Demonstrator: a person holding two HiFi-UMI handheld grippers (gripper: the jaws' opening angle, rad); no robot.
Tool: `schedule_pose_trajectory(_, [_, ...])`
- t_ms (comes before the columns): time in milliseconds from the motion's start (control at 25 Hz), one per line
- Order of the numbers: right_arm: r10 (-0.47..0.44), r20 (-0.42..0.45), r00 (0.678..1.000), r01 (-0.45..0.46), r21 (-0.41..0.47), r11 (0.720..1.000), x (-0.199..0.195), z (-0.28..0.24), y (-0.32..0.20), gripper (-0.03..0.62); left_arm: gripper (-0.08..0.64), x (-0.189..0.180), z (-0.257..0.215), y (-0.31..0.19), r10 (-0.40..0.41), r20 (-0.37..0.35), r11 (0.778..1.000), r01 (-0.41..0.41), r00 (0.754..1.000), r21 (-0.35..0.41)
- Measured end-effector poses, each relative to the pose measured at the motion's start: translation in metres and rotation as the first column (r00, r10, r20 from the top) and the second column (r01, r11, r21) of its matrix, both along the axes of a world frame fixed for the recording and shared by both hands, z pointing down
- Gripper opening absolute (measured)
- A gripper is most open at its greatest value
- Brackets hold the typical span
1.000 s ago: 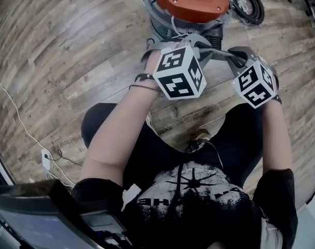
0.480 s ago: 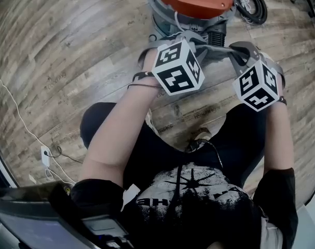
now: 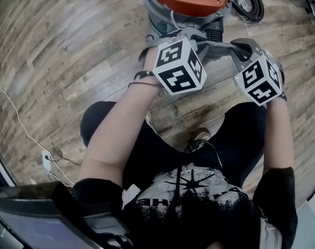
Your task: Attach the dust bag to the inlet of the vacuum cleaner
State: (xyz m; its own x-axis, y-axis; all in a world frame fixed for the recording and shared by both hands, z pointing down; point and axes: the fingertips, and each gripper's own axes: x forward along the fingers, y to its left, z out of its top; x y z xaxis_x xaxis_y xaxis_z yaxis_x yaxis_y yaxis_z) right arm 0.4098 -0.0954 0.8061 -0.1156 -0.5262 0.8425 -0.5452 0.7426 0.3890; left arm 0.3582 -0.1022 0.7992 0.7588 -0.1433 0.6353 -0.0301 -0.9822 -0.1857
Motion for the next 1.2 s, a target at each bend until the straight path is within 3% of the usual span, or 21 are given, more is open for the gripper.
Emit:
schedule_pose_trajectory(200, [0.073,0.02,0.997,-0.073,-0.004,0.997,0.01,0.011,-0.009,0.043,0.028,0.01,-0.01,-0.002,0.011,-0.045,1.0,-0.01,0.999,0.013])
schedule_pose_trajectory(400, [0.021,-0.038,0.999,-0.02,0.043,0.999,0.003,-0.005,-0.011,0.04,0.029,0.002,-0.004,-0.011,-0.046,-0.042,0.999,0.045,0.998,-0.016])
schedule_pose_trajectory(560, [-0.033,-0.081,0.996,0.039,0.079,0.996,-0.014,-0.021,-0.019,0.034,0.028,-0.009,0.014,-0.02,-0.097,0.022,0.992,0.098,0.995,-0.075])
schedule_pose_trajectory(720, [-0.069,-0.104,0.992,0.079,0.088,0.993,-0.023,-0.022,-0.019,0.034,0.03,-0.014,0.024,-0.02,-0.099,0.065,0.994,0.102,0.993,-0.049])
schedule_pose_trajectory(880, [0.006,-0.034,0.999,-0.003,0.078,0.997,-0.004,-0.009,-0.014,0.035,0.028,-0.002,0.011,-0.014,-0.069,-0.005,0.997,0.068,0.998,-0.029])
schedule_pose_trajectory(1000, [0.053,-0.034,0.998,-0.051,0.068,0.996,0.009,0.002,-0.015,0.04,0.028,0.008,-0.005,-0.012,-0.053,-0.071,0.998,0.051,0.996,-0.023])
schedule_pose_trajectory(1200, [0.088,0.001,0.996,-0.088,0.058,0.994,0.017,0.009,-0.016,0.043,0.031,0.018,-0.013,-0.013,-0.039,-0.09,0.999,0.04,0.995,0.006])
